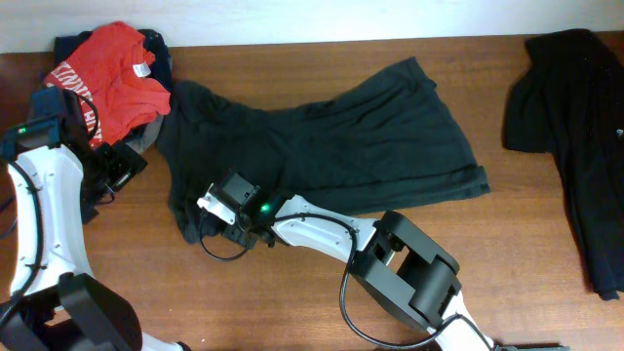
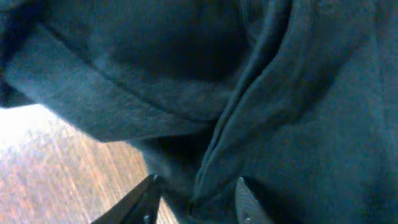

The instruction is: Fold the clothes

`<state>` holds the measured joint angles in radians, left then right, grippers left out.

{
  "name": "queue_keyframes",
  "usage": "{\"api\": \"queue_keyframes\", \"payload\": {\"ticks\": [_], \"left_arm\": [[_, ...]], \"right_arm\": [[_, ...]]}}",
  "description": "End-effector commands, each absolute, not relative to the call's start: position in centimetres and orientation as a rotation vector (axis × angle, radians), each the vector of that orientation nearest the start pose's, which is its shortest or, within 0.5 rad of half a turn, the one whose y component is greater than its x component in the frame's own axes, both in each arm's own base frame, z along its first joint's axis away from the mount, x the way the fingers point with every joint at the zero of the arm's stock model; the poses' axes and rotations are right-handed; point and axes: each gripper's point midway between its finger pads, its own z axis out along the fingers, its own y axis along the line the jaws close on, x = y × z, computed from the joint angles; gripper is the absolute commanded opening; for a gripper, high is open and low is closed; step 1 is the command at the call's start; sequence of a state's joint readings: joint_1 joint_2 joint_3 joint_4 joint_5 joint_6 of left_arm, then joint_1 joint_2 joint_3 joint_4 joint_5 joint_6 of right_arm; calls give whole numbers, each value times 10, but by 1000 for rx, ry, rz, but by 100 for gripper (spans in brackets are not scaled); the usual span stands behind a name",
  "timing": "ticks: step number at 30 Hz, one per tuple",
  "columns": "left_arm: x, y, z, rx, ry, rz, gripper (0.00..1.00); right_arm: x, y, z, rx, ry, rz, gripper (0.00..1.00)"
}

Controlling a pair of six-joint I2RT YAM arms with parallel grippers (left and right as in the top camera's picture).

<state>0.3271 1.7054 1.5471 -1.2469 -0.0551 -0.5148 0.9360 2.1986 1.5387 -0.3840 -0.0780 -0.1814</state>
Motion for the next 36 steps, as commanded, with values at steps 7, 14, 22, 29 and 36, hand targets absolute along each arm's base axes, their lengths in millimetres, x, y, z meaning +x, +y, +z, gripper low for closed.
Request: {"api": "queue_keyframes", "payload": {"ticks": [7,14,22,29,36], "left_arm": [[326,120,164,-1186,2692,47,99],[325,120,164,-1187,2694,47,99],[325,120,164,-1187,2694,47,99],[325,120,164,-1187,2694,47,99],[325,120,164,-1187,2694,47,99]], "right_arm": [[318,438,20,-1368,2231,318,14],[328,430,20,-1318,2258,309,4],[358,417,29,-1178,2291,314,4],[402,410,62,-1048,2257,326,4],[435,396,75,-926,2229,307,4]]}}
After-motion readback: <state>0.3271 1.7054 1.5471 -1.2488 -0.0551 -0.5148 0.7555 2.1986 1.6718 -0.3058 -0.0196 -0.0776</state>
